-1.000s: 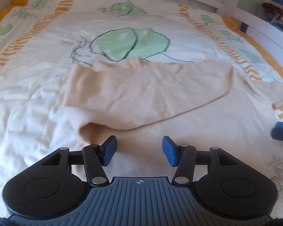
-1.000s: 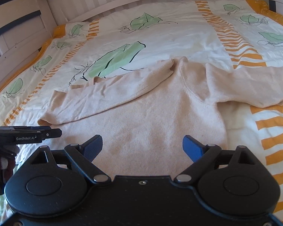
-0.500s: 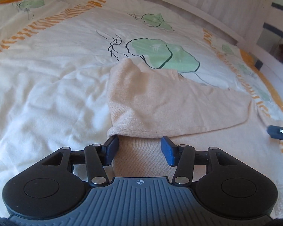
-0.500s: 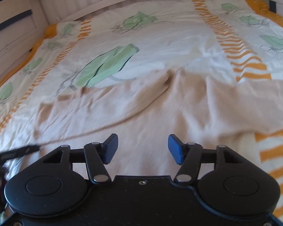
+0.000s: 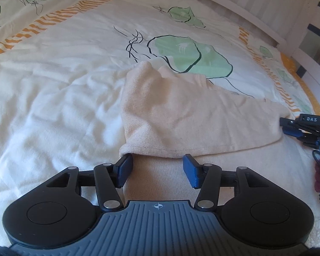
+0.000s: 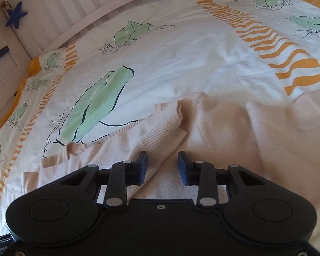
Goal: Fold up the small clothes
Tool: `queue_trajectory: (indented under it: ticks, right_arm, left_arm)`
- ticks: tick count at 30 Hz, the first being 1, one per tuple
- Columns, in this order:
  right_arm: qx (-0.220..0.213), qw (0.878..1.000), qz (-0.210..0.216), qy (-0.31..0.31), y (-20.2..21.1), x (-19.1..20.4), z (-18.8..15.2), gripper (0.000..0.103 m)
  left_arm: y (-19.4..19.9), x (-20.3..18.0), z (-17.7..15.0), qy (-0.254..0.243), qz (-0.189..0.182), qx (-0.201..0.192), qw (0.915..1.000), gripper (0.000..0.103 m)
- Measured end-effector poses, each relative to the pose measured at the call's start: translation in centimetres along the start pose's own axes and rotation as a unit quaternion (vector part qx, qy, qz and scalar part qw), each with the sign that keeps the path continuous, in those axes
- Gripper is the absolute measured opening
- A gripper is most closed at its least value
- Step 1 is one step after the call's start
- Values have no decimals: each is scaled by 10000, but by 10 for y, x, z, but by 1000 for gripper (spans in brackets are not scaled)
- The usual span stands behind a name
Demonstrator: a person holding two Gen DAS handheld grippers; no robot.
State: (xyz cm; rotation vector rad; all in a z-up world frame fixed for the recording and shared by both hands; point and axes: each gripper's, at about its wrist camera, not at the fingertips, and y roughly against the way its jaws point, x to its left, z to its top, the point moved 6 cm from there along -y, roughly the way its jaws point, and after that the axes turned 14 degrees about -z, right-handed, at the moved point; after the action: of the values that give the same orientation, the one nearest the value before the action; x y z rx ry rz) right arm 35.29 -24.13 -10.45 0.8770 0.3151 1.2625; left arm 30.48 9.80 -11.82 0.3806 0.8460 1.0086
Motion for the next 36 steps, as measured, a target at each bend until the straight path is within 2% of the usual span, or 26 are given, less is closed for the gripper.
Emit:
queue_trajectory:
  ticks: [2, 3, 4, 5, 9, 11, 14, 16, 19, 25, 27, 28, 30, 34, 36]
  right_arm:
    - [18, 9999, 25, -144, -3, 1, 1, 45]
    - [6, 9998, 90, -185, -3, 2, 2, 38]
    - [-35, 9996, 197, -176, 0, 5, 4, 11]
    - [-104, 9998, 175, -92, 6, 9, 6, 10]
    - [-761, 9958, 72, 499, 53, 20, 17, 9]
    - [-874, 9946, 10, 560, 72, 13, 16, 9]
    - [-656, 9956, -295, 593, 77, -5, 4, 9]
    - [-462, 9944, -581, 756, 69, -14, -6, 9]
    - [-156, 9942, -793, 706, 57, -25, -19, 8]
    - [-57, 9894, -1092, 956, 54, -30, -30, 8]
    - [-93, 9889, -1168, 914, 59, -34, -30, 10]
    - [-182, 9883, -1207, 914, 63, -36, -28, 14]
    - [-428, 9866, -1253, 959, 71, -35, -23, 16]
    - [-610, 9859, -1044, 1159, 69, -22, -16, 17]
    - [-625, 9855, -936, 1267, 61, -14, -16, 17]
  left_arm:
    - [0, 0, 0, 1, -2, 6, 10000, 51]
    - [0, 0, 0, -1, -2, 11, 10000, 51]
    - [0, 0, 0, -4, -1, 14, 10000, 51]
    - [0, 0, 0, -6, 1, 14, 10000, 51]
    - [-1, -1, 0, -49, 20, 16, 10000, 51]
    - [-1, -1, 0, -69, 34, 20, 10000, 51]
    - [-1, -1, 0, -71, 33, 33, 10000, 51]
    - [0, -2, 0, -62, 15, 55, 10000, 51]
    - [1, -3, 0, -54, -15, 106, 9999, 51]
    - [12, -6, 1, -59, -69, 80, 9999, 51]
    - [15, -7, 3, -122, -12, 7, 9999, 51]
    - [17, -7, 5, -148, 17, -35, 9999, 51]
    - [20, -7, 9, -212, 106, -159, 9996, 51]
    - [22, -1, 18, -266, 225, -355, 9988, 52]
    - [20, 4, 21, -215, 177, -381, 9989, 57]
